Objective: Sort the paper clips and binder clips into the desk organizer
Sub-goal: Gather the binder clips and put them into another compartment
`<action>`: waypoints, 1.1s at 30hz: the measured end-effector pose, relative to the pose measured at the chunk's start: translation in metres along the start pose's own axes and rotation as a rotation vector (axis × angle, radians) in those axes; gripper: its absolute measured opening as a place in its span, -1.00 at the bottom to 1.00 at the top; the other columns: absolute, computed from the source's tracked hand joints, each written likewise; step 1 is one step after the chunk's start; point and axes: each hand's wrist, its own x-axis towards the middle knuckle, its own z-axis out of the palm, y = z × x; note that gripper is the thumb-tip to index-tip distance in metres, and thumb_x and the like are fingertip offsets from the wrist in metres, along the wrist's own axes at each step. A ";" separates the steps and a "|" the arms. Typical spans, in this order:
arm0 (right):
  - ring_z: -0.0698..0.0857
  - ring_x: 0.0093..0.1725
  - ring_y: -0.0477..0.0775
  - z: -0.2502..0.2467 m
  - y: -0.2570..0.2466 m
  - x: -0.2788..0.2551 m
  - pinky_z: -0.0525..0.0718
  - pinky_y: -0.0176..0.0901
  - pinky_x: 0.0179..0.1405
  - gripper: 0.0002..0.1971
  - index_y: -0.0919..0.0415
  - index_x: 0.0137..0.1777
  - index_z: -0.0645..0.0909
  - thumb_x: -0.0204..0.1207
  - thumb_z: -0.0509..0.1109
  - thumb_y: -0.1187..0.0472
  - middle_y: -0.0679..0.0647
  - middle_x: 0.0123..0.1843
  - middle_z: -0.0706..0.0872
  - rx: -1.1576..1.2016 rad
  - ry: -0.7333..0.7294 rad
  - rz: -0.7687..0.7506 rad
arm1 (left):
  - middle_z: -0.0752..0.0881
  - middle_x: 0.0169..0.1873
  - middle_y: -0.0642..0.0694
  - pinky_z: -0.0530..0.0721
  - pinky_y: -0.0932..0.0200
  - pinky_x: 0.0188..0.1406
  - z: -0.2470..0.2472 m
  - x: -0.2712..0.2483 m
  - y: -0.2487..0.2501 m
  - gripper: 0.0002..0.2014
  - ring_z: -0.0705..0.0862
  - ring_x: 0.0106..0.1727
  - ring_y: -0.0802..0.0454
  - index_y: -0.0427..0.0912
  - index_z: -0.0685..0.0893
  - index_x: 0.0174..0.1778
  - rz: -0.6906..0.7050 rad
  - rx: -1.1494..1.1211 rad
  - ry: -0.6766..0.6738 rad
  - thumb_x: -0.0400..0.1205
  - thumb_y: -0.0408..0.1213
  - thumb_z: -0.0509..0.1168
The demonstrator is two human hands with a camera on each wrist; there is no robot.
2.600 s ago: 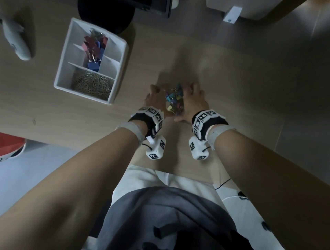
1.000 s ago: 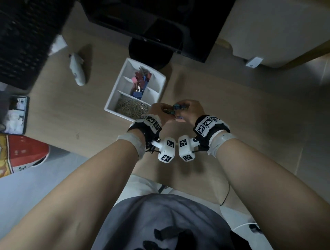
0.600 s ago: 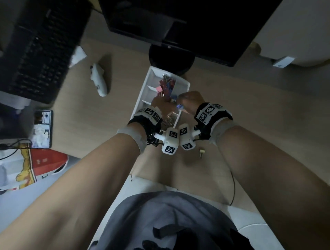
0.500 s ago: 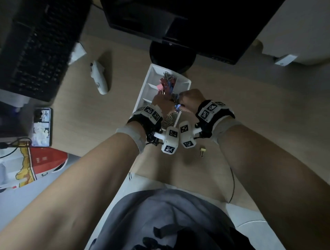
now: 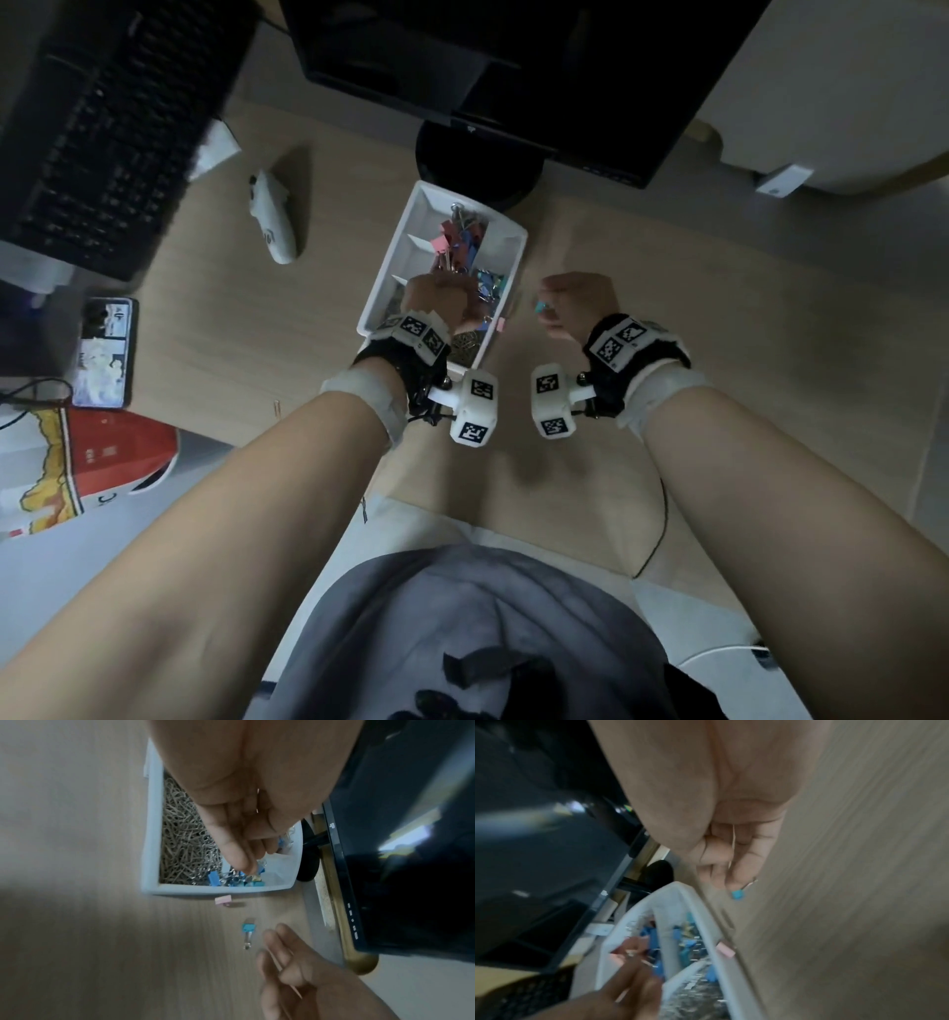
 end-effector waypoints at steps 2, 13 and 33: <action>0.66 -0.36 0.13 -0.013 0.024 0.001 0.72 -0.03 -0.28 -0.84 0.34 0.04 0.76 0.56 0.43 0.27 0.22 -0.24 0.72 -0.315 0.004 -0.023 | 0.70 -0.32 -0.16 0.73 0.12 -0.34 0.004 -0.007 -0.009 -0.84 0.72 -0.31 -0.10 -0.36 0.66 0.08 0.004 0.109 0.020 0.66 -0.41 0.24; 0.69 0.04 0.12 -0.038 0.102 -0.026 0.67 0.04 0.11 -0.36 0.04 0.17 0.50 0.17 0.73 -0.08 -0.02 0.05 0.68 -1.201 -0.246 -0.165 | 0.84 -0.15 -0.13 0.79 0.00 0.06 0.031 -0.022 -0.046 -0.87 0.81 -0.04 -0.11 0.00 0.76 -0.17 0.092 0.421 0.177 0.38 -0.18 0.48; 0.61 0.26 0.37 -0.010 0.067 0.039 0.67 0.10 0.29 -0.26 -0.14 0.56 0.44 0.39 0.55 0.30 0.20 0.56 0.28 -0.986 0.020 -0.499 | 0.81 -0.03 -0.15 0.76 0.05 0.04 0.058 -0.010 -0.071 -0.66 0.79 0.01 -0.18 0.16 0.62 0.35 0.255 0.743 0.121 0.66 -0.02 0.18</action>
